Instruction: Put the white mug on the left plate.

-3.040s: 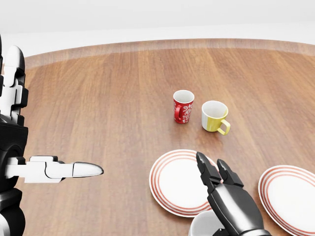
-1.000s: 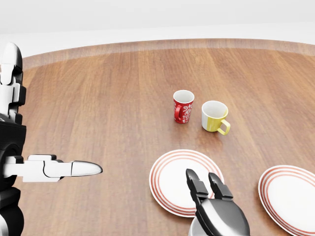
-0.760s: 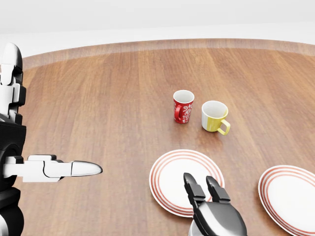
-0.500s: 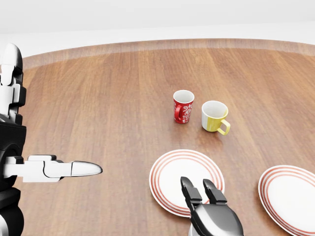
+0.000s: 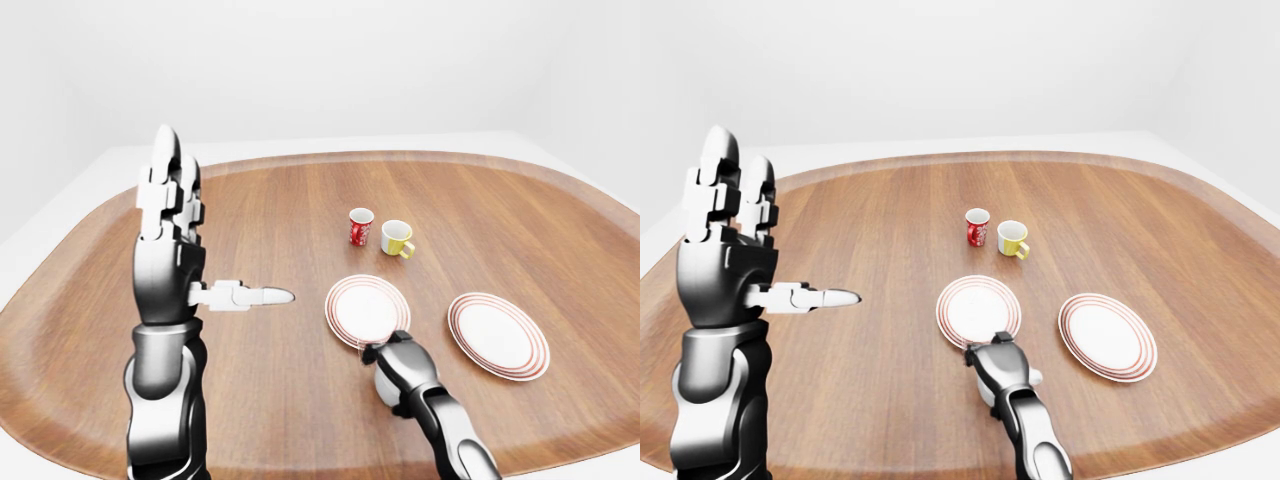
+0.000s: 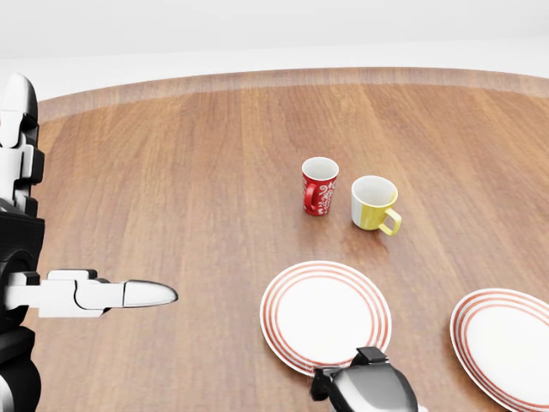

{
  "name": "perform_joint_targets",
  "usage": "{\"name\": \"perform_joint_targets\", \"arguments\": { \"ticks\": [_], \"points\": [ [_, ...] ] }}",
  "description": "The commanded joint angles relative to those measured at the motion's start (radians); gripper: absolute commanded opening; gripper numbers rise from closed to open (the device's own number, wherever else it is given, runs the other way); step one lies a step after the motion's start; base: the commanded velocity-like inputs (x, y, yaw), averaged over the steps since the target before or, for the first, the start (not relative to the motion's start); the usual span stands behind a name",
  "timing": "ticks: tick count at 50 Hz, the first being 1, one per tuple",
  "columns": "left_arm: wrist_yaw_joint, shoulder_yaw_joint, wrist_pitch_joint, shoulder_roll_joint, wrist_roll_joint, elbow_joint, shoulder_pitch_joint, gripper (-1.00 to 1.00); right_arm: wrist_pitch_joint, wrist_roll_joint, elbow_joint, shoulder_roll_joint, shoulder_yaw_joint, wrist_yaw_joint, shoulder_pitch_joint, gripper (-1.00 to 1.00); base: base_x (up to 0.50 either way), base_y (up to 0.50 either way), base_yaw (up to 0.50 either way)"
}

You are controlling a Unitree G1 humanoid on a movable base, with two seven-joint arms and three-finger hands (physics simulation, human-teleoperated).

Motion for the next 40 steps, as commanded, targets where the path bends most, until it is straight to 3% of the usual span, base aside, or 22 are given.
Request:
{"name": "perform_joint_targets", "arguments": {
  "ticks": [1, 8, 14, 16, 17, 18, 21, 24, 34, 40],
  "points": [
    [0.002, -0.001, 0.000, -0.001, 0.000, 0.010, 0.003, 1.00, -0.002, 0.097, -0.003, 0.000, -0.007, 0.058, -0.009, -1.00, 0.00, 0.00, 0.00],
    [0.001, 0.004, 0.000, 0.002, -0.004, 0.014, -0.002, 1.00, 0.000, 0.112, -0.075, 0.007, -0.003, 0.118, 0.002, -1.00, 0.00, 0.00, 0.00],
    [0.002, 0.005, 0.000, 0.002, -0.005, 0.022, -0.002, 1.00, -0.018, 0.165, -0.185, 0.013, 0.013, 0.202, 0.030, -1.00, 0.00, 0.00, 0.00],
    [0.002, 0.005, 0.000, 0.003, -0.005, 0.022, -0.002, 1.00, 0.027, 0.229, -0.242, 0.036, 0.022, 0.288, 0.057, -1.00, 0.00, 0.00, 0.00],
    [0.002, 0.005, 0.000, 0.003, -0.005, 0.019, -0.002, 1.00, 0.012, 0.255, -0.284, 0.027, 0.038, 0.308, 0.065, -1.00, 0.00, 0.00, 0.00],
    [0.002, 0.004, 0.000, 0.002, -0.005, 0.018, -0.002, 1.00, 0.049, 0.265, -0.317, 0.036, 0.046, 0.342, 0.076, -1.00, 0.00, 0.00, 0.00],
    [0.000, 0.006, 0.000, 0.004, -0.006, 0.003, -0.006, 1.00, 0.097, 0.307, -0.406, 0.033, 0.076, 0.411, 0.082, -1.00, 0.00, 0.00, 0.00],
    [0.001, 0.005, 0.000, 0.003, -0.005, 0.012, -0.002, 1.00, 0.097, 0.361, -0.488, 0.024, 0.104, 0.481, 0.092, -1.00, 0.00, 0.00, 0.00],
    [0.002, 0.002, 0.000, 0.000, -0.003, 0.014, 0.003, 1.00, 0.097, 0.441, -0.664, 0.036, 0.126, 0.490, 0.020, -1.00, 0.00, 0.00, 0.00],
    [0.002, 0.002, 0.000, 0.001, -0.003, 0.010, 0.000, 1.00, 0.097, 0.453, -0.798, 0.083, 0.120, 0.490, -0.109, -1.00, 0.00, 0.00, 0.00]
  ]
}}
